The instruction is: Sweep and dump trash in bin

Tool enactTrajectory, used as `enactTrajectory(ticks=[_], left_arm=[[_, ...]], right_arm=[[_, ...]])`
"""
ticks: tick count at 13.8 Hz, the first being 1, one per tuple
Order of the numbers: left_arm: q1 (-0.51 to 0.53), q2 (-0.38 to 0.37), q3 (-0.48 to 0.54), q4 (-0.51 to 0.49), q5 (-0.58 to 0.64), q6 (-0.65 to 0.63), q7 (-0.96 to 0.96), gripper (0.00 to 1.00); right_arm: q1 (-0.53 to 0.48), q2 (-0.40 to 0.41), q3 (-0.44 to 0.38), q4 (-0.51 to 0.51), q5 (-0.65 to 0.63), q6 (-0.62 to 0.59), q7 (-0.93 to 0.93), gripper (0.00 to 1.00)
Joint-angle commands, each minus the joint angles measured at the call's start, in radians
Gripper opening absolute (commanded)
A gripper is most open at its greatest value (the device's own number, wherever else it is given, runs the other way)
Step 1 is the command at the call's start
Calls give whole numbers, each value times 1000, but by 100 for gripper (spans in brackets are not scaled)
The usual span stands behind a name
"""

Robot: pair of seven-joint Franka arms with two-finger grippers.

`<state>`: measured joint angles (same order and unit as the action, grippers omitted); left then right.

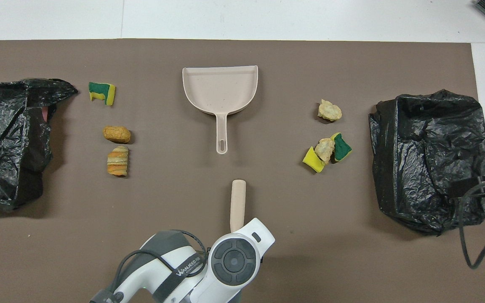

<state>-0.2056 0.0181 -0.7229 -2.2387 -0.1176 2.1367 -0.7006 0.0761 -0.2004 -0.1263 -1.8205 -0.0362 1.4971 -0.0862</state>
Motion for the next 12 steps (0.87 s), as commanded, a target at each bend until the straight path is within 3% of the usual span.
enactTrajectory(ticks=[1, 3, 5, 7, 10, 12], left_arm=[[-12, -56, 100, 45, 4, -145, 161, 0], [-14, -110, 192, 44, 4, -187, 277, 0], [-14, -147, 326, 51, 6, -222, 414, 0], [-12, -133, 440, 95, 9, -245, 556, 0], [-11, -89, 565, 146, 100, -215, 760, 0], [-11, -44, 669, 189, 173, -144, 940, 0]], right_arm=[[-9, -8, 27, 0, -5, 22, -12, 100], [-1, 9, 39, 21, 7, 38, 31, 100], [-3, 19, 123, 24, 13, 75, 123, 100], [-3, 77, 187, 58, 38, 120, 209, 100], [2, 255, 290, 214, 59, 129, 369, 100], [7, 417, 414, 336, 29, 156, 538, 100]])
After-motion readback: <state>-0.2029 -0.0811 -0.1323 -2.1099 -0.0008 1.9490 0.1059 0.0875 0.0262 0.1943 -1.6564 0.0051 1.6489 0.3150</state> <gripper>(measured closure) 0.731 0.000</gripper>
